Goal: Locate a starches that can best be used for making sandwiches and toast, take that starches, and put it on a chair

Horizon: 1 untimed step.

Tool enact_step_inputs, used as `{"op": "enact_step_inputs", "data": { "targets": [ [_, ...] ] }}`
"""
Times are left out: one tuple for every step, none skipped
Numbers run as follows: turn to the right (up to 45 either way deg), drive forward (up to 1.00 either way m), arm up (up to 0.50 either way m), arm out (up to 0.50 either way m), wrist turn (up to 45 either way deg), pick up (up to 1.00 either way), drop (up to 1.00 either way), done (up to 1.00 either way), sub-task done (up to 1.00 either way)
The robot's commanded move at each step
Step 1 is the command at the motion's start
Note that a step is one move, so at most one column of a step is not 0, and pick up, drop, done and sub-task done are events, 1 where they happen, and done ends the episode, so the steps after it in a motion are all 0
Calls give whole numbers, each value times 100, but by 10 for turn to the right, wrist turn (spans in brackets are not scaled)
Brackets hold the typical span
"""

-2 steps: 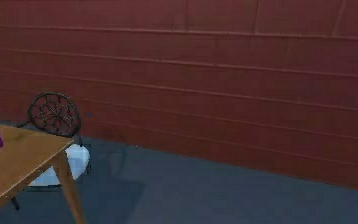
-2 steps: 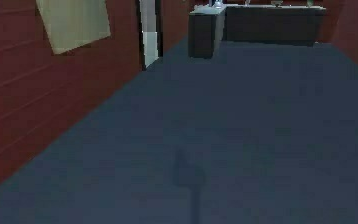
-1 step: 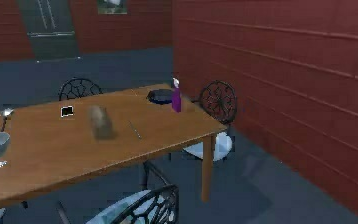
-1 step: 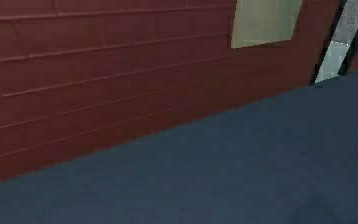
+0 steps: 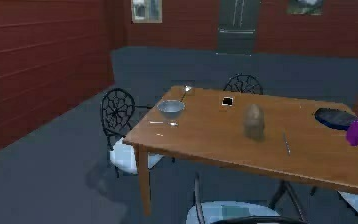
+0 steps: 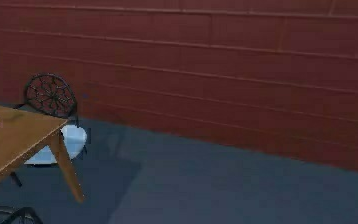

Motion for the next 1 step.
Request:
{"op": "enact_step_inputs", "data": {
  "targets": [
    [-450, 0, 0, 0, 0, 0, 0, 0, 0]
  ]
}}
